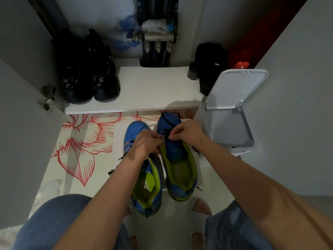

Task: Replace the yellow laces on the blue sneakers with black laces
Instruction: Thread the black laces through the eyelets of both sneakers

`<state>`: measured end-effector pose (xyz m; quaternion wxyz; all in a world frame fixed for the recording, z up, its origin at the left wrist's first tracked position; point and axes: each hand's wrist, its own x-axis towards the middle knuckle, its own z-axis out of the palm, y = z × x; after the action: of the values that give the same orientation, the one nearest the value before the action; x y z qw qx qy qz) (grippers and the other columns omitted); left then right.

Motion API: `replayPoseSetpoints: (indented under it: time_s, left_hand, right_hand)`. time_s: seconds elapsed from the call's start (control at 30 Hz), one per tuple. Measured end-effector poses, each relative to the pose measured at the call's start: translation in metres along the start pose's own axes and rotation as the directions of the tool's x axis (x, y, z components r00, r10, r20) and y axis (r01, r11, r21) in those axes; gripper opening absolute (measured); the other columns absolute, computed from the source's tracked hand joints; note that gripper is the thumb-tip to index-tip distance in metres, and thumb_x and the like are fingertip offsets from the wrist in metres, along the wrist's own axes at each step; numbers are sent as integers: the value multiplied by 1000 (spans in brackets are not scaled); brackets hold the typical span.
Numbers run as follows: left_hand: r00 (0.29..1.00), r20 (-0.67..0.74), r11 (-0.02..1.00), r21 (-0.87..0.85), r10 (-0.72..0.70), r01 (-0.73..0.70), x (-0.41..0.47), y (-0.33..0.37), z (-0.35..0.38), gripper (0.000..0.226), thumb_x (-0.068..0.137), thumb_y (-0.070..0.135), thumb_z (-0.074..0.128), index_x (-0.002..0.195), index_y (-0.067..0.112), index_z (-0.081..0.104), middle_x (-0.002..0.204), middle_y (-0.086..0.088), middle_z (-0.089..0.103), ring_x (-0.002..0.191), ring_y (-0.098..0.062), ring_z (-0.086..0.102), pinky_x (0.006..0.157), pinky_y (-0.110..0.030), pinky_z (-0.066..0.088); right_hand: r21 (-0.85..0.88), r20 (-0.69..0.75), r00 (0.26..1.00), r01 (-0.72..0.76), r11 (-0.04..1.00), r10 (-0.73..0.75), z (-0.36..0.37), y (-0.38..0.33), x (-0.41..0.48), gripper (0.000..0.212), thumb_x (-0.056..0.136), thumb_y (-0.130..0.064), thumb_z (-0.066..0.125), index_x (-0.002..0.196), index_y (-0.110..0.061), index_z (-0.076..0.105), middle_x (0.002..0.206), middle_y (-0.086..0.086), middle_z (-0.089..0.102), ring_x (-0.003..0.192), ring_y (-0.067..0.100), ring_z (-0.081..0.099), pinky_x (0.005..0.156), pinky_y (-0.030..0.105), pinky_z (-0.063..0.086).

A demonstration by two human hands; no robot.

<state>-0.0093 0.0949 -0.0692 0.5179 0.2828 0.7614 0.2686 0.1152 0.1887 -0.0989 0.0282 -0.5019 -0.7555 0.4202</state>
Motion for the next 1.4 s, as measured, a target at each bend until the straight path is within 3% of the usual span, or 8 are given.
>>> replayPoseSetpoints:
  time_s: [0.37, 0.5, 0.63, 0.83, 1.07, 1.23, 1.33, 1.4]
  left_hand:
    - [998, 4, 984, -167, -56, 56, -4, 4, 1, 20, 91, 4, 57, 109, -6, 61, 73, -14, 57, 47, -15, 55, 39, -14, 44]
    - [982, -178, 997, 65, 55, -44, 3, -7, 9, 7, 90, 10, 60, 90, 4, 65, 89, -18, 69, 78, -29, 68, 73, -41, 59]
    - [901, -371, 955, 266, 225, -129, -3, 2, 9, 9, 93, 8, 47, 94, 9, 56, 91, -10, 66, 80, -27, 64, 74, -42, 56]
    - [830, -458, 849, -252, 318, -464, -21, 41, -16, 30, 93, -3, 37, 76, 20, 44, 76, -5, 58, 64, -23, 61, 58, -31, 52]
    - [973, -229, 992, -114, 21, -48, 7, 10, -10, 21, 100, 17, 39, 92, 7, 55, 97, -22, 64, 76, -30, 63, 79, -45, 56]
    - [998, 18, 996, 64, 56, -57, 10, -2, 1, 18, 86, -3, 51, 96, 6, 63, 89, -22, 66, 79, -32, 65, 77, -41, 58]
    - [992, 1, 990, 61, 130, -130, 10, -3, -1, 15, 84, 11, 66, 98, 13, 67, 98, -14, 69, 94, -28, 66, 88, -42, 54]
    - [978, -114, 984, 67, 172, -165, 10, -3, -1, 5, 86, 16, 66, 89, 14, 69, 89, -11, 70, 87, -26, 67, 84, -40, 55]
  right_hand:
    - [-127, -21, 1000, 16, 992, -19, 10, -3, -5, 10, 77, -33, 74, 83, -26, 75, 97, -3, 70, 112, 24, 42, 70, 29, 12]
    - [-131, 39, 999, 35, 991, -30, 11, -1, 2, 13, 78, -29, 73, 90, -23, 76, 105, 0, 70, 115, 26, 48, 99, 34, 29]
    - [8, 11, 991, 130, 992, -130, -9, -12, -1, 20, 84, -12, 66, 102, -13, 73, 108, 3, 70, 109, 19, 58, 106, 34, 37]
    - [73, 204, 936, 277, 958, -286, -13, -32, -16, 15, 84, -13, 68, 89, 1, 69, 83, 11, 67, 75, 10, 61, 72, 24, 48]
    - [413, 127, 969, 145, 899, -214, -20, -35, -15, 15, 85, -1, 64, 98, 5, 68, 77, 10, 67, 58, 5, 65, 62, 18, 56]
    - [764, -4, 972, 154, 626, -234, -35, -56, -22, 19, 89, -3, 59, 104, 6, 64, 88, 17, 71, 71, 20, 70, 70, 26, 59]
    - [912, -12, 970, 112, 396, -245, -50, -62, -23, 14, 93, -5, 51, 98, -2, 64, 86, 9, 73, 77, 18, 71, 72, 25, 57]
    - [905, 18, 979, 70, 419, -203, -48, -58, -22, 13, 93, -6, 52, 98, -2, 64, 85, 9, 73, 75, 17, 71, 69, 24, 57]
